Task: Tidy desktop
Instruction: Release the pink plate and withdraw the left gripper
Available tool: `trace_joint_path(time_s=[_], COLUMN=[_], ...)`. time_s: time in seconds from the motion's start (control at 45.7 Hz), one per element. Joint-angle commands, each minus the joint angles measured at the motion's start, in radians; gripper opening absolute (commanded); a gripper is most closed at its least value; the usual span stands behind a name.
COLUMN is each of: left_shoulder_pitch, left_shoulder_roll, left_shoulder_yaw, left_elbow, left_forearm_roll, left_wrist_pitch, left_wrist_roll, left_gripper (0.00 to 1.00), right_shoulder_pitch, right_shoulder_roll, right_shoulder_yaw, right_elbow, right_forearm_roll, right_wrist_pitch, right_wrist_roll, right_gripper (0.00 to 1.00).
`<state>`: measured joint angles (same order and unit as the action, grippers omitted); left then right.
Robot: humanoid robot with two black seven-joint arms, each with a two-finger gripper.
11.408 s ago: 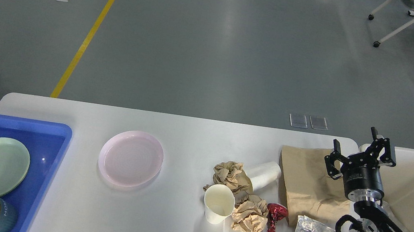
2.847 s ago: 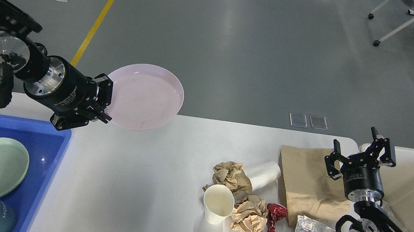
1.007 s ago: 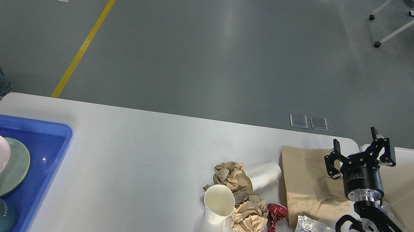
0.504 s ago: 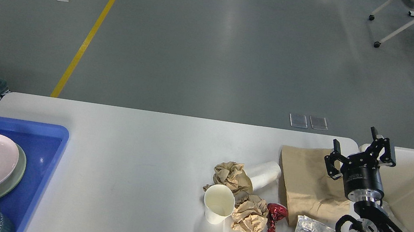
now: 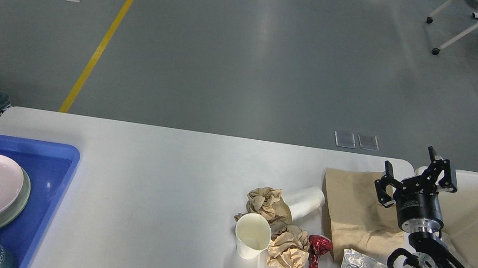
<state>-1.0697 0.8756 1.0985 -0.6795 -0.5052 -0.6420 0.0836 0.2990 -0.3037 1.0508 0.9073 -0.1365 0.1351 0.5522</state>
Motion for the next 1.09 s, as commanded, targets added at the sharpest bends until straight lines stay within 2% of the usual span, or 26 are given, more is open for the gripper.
trace_joint_path(time_s=[0.0, 0.044, 0.109, 0.131, 0.241, 0.285, 0.372, 0.46, 0.701, 1.073], left_shoulder_pitch=[0.005, 0.005, 0.007, 0.007, 0.013, 0.014, 0.014, 0.013, -0.019, -0.254], left_shoulder_roll=[-0.001, -0.001, -0.001, -0.001, -0.003, -0.006, -0.017, -0.021, -0.02, 0.037], left_shoulder_yaw=[-0.003, -0.003, -0.003, -0.003, -0.005, -0.005, -0.005, -0.005, -0.014, -0.011], left_elbow=[0.0, 0.0, 0.0, 0.0, -0.002, -0.002, -0.002, -0.002, -0.002, -0.003], left_forearm_roll=[0.001, 0.001, 0.004, 0.004, 0.005, 0.005, 0.005, 0.005, 0.005, 0.005], left_wrist_pitch=[0.012, 0.021, 0.039, 0.05, 0.146, 0.186, 0.223, 0.217, 0.208, 0.176], left_wrist_roll=[0.002, 0.002, 0.005, 0.005, 0.005, 0.004, 0.007, 0.007, 0.008, 0.01], left_gripper=[0.0, 0.02, 0.13, 0.19, 0.61, 0.74, 0.86, 0.92, 0.96, 0.96], right_shoulder_pitch=[0.0, 0.0, 0.0, 0.0, 0.0, 0.0, 0.0, 0.0, 0.0, 0.0], right_shoulder_roll=[0.0, 0.0, 0.0, 0.0, 0.0, 0.0, 0.0, 0.0, 0.0, 0.0], right_shoulder_yaw=[-0.002, 0.0, 0.0, 0.0, 0.0, 0.0, 0.0, -0.002, 0.0, 0.0], right_elbow=[0.001, -0.001, 0.001, 0.001, 0.001, 0.001, 0.001, 0.001, -0.001, -0.001], right_forearm_roll=[0.0, 0.0, 0.0, 0.0, 0.0, 0.0, 0.0, 0.0, 0.0, 0.0], right_wrist_pitch=[0.0, 0.0, 0.0, 0.0, 0.0, 0.0, 0.0, 0.0, 0.0, 0.0], right_wrist_roll=[0.0, 0.0, 0.0, 0.0, 0.0, 0.0, 0.0, 0.0, 0.0, 0.0], right_gripper=[1.0, 1.0, 1.0, 1.0, 1.0, 1.0, 1.0, 1.0, 1.0, 1.0])
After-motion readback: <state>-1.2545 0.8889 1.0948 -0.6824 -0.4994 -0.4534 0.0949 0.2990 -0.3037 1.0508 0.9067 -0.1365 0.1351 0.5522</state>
